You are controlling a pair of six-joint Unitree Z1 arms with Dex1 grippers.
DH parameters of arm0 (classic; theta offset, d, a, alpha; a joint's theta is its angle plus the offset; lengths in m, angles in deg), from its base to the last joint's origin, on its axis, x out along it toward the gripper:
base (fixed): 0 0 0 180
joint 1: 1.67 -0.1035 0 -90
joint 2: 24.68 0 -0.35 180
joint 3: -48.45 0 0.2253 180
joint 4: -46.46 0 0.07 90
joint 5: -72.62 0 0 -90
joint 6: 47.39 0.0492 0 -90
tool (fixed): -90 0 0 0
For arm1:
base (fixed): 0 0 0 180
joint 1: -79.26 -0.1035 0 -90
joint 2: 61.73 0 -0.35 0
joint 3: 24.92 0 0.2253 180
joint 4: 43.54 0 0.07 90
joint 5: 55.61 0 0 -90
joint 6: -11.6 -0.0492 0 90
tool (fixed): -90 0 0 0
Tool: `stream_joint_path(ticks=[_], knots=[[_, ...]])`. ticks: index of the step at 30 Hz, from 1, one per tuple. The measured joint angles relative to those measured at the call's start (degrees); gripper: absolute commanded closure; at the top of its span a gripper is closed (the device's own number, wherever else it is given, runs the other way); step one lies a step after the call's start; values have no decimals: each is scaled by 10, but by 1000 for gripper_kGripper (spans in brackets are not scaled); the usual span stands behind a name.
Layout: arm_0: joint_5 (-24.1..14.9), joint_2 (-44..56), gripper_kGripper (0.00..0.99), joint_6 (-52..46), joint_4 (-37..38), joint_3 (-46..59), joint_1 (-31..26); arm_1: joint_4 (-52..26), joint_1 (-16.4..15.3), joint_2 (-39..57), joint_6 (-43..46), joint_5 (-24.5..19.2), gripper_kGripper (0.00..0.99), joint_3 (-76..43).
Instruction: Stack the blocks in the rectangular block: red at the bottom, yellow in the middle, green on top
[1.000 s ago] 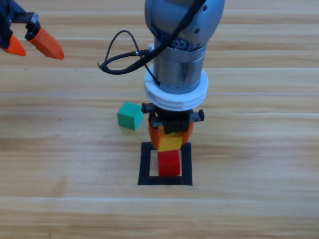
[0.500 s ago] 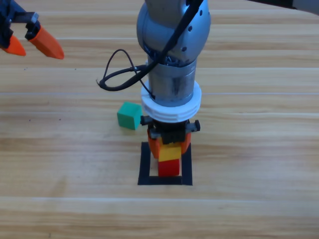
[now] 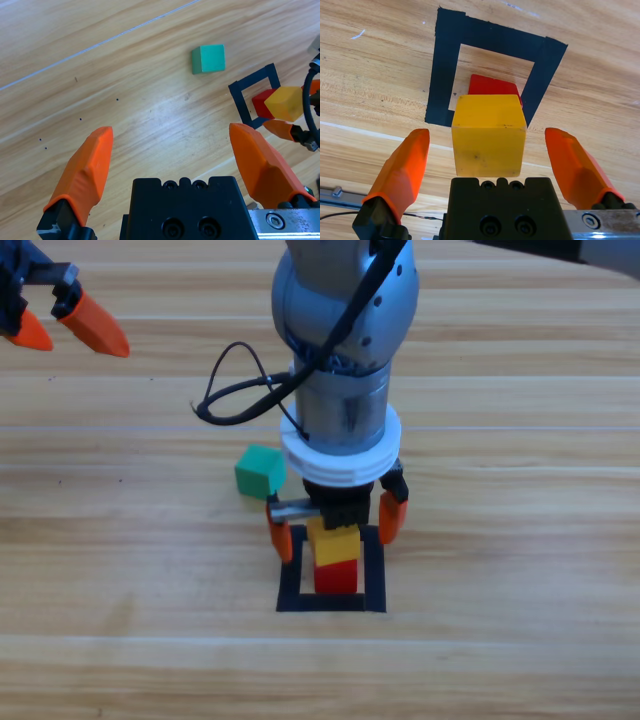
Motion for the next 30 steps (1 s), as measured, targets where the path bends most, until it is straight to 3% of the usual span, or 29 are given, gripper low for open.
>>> stream_joint_path(ticks=[6,9,14,16,19,21,24,30], knots=[[0,0,0,-12,0,-1,0,0,0,70,64,-45,0,0],[-4,-10,0,-39,-2,-25,2,0,0,150,121,-57,1,1],[-91,-85,33,-120,-85,-170,51,-20,3,260,225,-57,0,-61],[-121,-131,33,-148,-118,-227,88,-96,11,318,273,-30,0,-187],[-156,-200,33,-190,-142,-267,154,-338,50,434,347,102,0,-492],[-177,-230,33,-212,-144,-273,185,-457,72,506,408,145,0,-643],[-191,-287,33,-246,-145,-278,235,-492,96,634,462,154,0,-727],[-192,-320,33,-249,-145,-279,256,-499,103,747,529,163,0,-782]])
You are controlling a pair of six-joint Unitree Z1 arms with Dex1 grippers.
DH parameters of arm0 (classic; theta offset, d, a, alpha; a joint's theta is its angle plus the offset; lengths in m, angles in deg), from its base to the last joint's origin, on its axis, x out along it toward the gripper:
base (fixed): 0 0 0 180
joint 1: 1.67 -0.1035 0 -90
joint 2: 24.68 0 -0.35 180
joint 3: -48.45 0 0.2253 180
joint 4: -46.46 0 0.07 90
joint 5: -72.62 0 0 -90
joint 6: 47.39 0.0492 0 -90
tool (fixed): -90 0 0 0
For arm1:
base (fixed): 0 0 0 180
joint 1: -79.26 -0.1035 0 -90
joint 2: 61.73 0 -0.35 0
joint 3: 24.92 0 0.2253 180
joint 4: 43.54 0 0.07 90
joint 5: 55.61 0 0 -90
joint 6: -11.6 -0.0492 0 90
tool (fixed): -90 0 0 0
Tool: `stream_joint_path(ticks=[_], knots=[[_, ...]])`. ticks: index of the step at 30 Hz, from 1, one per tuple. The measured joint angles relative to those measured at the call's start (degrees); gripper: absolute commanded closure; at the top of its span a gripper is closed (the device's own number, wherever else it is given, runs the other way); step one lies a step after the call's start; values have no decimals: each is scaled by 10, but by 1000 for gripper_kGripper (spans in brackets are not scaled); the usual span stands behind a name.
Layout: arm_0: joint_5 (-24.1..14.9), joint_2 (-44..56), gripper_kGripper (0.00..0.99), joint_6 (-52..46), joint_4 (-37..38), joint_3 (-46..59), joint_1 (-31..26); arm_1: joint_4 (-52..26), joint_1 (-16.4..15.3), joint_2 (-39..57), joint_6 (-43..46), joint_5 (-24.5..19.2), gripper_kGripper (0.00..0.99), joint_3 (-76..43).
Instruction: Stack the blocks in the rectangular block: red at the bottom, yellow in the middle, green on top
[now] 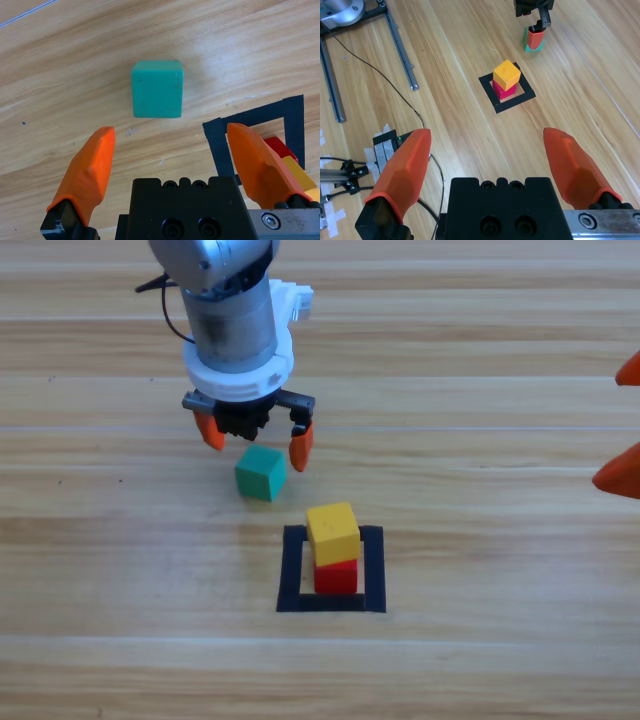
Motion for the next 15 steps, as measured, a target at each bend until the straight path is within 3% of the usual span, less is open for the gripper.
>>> stream_joint_path(ticks=[4,15], knots=[[-1,-10,33,-1,0,-4,0,-7,4,6,12,10,0,-14],[-2,-51,28,0,0,-36,0,-17,5,3,28,91,0,-21]])
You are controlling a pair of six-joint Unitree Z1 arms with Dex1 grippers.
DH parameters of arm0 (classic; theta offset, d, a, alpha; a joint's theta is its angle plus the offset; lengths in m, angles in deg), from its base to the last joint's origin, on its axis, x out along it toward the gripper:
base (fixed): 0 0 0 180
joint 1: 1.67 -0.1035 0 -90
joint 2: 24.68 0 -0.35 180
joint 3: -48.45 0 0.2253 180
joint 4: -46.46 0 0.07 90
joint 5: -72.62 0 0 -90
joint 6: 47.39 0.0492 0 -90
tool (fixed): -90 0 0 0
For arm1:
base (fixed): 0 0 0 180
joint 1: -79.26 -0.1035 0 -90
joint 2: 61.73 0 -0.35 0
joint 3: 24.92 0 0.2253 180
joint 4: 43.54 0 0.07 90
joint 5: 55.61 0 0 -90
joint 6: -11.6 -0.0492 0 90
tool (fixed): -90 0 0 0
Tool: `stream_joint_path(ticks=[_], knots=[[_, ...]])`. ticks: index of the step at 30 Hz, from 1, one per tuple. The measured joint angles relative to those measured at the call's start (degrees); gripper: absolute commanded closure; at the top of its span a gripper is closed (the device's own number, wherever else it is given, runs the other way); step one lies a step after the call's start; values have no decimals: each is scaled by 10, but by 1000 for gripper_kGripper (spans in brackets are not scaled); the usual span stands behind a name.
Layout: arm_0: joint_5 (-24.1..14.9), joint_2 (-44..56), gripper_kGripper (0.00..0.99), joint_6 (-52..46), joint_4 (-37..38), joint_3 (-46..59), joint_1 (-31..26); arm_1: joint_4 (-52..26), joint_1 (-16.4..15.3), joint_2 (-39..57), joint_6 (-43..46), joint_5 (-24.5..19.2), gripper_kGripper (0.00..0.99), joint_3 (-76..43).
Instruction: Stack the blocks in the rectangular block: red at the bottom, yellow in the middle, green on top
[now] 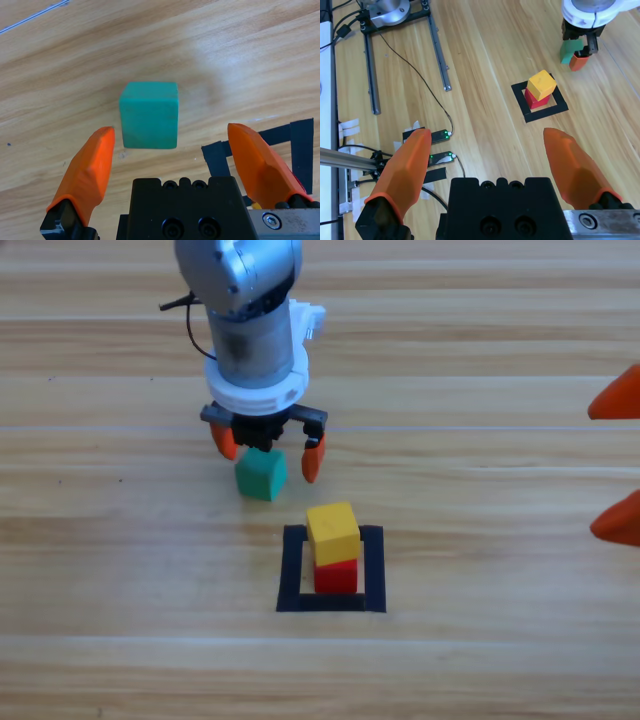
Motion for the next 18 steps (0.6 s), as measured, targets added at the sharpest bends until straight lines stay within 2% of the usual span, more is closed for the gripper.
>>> stream_joint_path(ticks=[14,18], knots=[[0,-27,30,10,0,-17,-13,-27,0,-14,2,9,1,-6],[0,-27,86,14,0,-17,-24,-29,0,-14,2,9,1,-7]])
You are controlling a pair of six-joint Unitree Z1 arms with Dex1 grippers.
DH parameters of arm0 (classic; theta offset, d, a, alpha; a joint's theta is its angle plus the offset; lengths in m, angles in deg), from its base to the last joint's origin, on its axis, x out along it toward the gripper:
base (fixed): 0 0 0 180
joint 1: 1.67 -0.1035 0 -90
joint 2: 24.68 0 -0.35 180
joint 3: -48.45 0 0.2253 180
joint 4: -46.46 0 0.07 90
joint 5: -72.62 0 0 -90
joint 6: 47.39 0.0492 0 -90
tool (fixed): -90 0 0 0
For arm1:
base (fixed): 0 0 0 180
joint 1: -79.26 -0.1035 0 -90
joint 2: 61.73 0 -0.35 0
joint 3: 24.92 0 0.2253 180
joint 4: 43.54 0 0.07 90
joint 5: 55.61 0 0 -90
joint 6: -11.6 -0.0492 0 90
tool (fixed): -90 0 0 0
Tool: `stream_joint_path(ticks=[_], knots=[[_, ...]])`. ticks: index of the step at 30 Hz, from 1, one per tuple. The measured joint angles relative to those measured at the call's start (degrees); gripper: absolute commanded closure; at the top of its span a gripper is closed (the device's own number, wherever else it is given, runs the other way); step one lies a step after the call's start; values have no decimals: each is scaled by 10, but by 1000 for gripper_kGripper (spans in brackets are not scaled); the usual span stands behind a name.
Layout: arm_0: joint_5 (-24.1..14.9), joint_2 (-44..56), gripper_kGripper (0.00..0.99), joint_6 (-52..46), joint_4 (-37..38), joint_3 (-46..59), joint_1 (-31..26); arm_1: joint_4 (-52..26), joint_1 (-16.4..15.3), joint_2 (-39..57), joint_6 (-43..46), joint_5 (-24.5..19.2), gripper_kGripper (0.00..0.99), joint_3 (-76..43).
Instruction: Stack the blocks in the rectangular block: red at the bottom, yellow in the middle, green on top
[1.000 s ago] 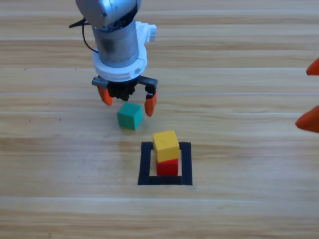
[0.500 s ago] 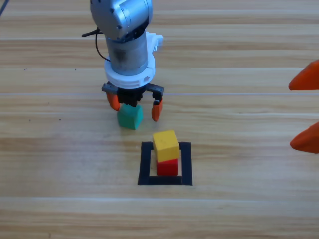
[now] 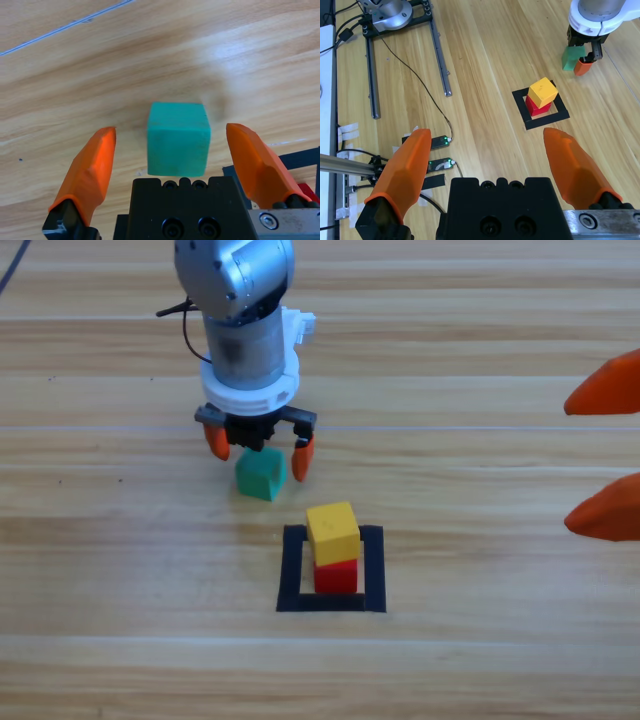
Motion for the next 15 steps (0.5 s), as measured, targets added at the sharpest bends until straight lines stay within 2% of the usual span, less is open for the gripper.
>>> stream_joint_path(ticks=[3,12,15], knots=[[0,0,88,4,0,0,-6,0,0,0,0,0,1,-1],[0,-9,229,8,7,4,-11,0,0,0,0,0,1,-2],[0,-13,356,8,12,11,-11,0,0,0,0,0,1,-3]])
